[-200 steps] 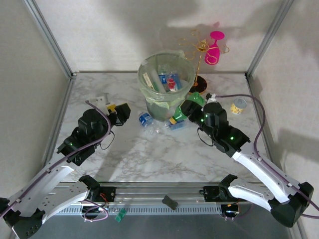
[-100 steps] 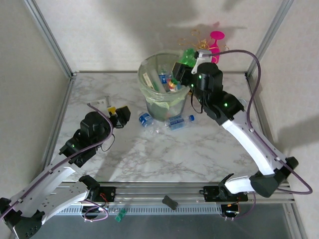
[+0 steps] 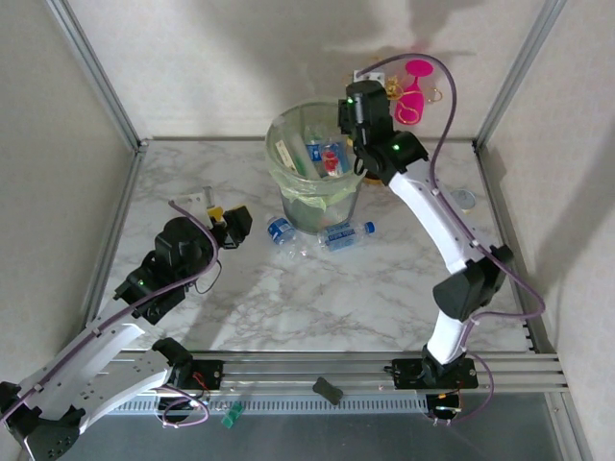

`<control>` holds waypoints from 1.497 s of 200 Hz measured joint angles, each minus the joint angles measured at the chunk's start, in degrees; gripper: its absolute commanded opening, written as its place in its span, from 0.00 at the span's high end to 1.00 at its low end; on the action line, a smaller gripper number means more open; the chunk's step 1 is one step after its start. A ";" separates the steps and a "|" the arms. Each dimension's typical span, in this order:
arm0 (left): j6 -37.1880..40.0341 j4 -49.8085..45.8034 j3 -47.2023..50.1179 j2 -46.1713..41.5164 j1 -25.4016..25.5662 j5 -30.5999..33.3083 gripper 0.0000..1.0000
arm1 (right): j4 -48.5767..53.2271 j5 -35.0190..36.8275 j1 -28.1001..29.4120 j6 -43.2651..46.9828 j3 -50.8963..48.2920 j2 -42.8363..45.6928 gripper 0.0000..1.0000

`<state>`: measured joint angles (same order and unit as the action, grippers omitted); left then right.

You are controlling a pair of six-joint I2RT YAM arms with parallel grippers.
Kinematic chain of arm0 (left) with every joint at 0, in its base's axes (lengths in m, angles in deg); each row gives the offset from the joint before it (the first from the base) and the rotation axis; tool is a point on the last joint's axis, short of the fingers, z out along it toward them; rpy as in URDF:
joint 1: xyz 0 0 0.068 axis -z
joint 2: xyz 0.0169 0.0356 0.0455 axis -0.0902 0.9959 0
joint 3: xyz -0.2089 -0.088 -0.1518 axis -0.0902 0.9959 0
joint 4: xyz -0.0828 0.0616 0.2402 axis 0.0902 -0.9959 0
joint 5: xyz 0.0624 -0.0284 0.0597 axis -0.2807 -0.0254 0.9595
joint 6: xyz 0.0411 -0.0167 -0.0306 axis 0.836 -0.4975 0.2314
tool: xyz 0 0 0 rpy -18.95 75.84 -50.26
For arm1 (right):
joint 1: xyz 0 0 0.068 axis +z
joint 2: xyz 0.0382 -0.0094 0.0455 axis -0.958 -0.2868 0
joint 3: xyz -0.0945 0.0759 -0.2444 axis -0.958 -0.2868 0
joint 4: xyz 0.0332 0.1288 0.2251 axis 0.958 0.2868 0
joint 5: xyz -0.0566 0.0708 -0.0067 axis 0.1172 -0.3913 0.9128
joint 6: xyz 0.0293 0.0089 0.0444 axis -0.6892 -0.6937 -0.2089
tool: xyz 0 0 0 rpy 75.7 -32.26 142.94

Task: Put the plastic bottles in the bin

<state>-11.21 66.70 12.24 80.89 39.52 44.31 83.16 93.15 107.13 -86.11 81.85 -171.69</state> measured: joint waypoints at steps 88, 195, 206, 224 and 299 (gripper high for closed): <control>0.00 0.00 0.00 0.50 0.07 0.63 0.33 | 12.96 0.94 -0.46 -0.09 6.88 -9.20 0.41; 0.20 0.00 0.00 0.81 0.07 1.05 0.33 | 9.22 -2.64 -0.37 -0.26 2.78 0.98 0.19; 0.20 0.00 0.00 0.81 0.07 1.07 0.33 | 7.58 -2.64 -0.37 -0.61 0.46 4.04 0.21; 0.20 0.00 0.00 0.81 0.07 1.22 0.32 | 4.76 -3.26 -0.39 -1.31 -4.74 9.16 0.26; 0.20 0.00 0.00 0.92 0.07 2.16 0.33 | -3.10 -9.42 -0.94 -9.68 -34.12 26.62 0.47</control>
<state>-11.01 66.70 12.24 81.81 39.59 46.47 80.06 83.73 106.19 -95.79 47.73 -145.06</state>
